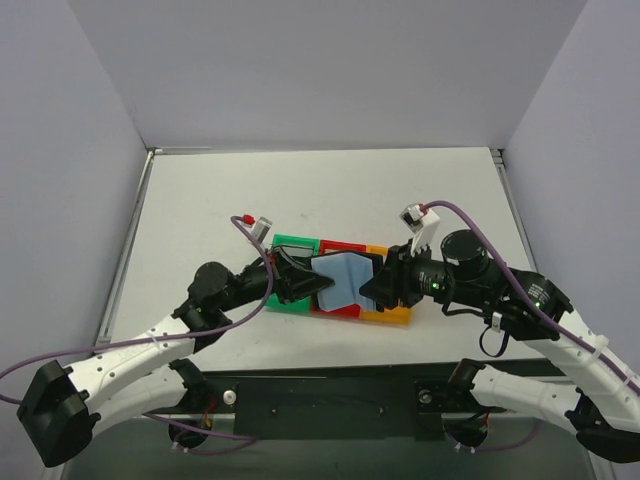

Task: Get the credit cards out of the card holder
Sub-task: Open the card holder, then place the card holder at the corner of the board.

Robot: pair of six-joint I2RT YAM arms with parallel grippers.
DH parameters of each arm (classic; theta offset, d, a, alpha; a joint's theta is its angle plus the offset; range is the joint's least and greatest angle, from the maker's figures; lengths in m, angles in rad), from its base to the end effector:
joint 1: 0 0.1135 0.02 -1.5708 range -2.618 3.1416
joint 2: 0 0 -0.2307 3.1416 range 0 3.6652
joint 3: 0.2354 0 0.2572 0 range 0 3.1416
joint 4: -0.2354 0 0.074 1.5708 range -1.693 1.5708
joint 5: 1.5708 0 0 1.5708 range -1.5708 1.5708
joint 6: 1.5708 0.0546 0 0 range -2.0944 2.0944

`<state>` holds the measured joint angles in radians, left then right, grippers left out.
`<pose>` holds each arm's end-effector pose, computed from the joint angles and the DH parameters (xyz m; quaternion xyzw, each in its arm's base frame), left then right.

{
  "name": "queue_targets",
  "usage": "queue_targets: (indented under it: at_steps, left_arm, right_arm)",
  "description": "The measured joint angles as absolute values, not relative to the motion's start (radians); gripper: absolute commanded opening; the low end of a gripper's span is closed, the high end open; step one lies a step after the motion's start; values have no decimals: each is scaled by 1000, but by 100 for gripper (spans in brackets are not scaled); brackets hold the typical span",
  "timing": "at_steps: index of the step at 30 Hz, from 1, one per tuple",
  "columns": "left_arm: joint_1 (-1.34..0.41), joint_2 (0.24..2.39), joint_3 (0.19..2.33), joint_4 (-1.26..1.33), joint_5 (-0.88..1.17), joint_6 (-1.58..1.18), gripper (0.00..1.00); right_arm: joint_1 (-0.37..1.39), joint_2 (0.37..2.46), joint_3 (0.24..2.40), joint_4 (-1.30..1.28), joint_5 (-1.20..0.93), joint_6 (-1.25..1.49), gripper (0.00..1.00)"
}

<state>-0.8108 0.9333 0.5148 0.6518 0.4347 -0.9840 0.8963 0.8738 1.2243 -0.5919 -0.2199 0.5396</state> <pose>0.1595 -0.2012 0.2806 0.1162 0.6178 -0.6823 0.3733 0.1217 0.1713 0.4022 -0.2054 0.7579 0.4684 0.4049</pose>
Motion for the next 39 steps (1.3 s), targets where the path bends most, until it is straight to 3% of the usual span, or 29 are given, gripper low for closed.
queue_targets:
  at_steps: [14,21,27,33,39]
  left_arm:
    - [-811,920,497,655,434,-993,0]
    - [-818,919,568,520,432,-958,0]
    - [-870,928,751,215,358,-844,0]
    - [-1065,1082,1156,-263,55,-681,0]
    - [-1168,1177,1261,-505,-183,-638,0]
  right_arm:
    - [896,854,1225,-578,-244,537,59]
    - [896,907,1225,-575,-245,542,67]
    - [896,922,1225,-547,-244,553,69]
    - [879,918,1200,-499,-232,575,70]
    - [841,885,1164,-488,-216,587,75]
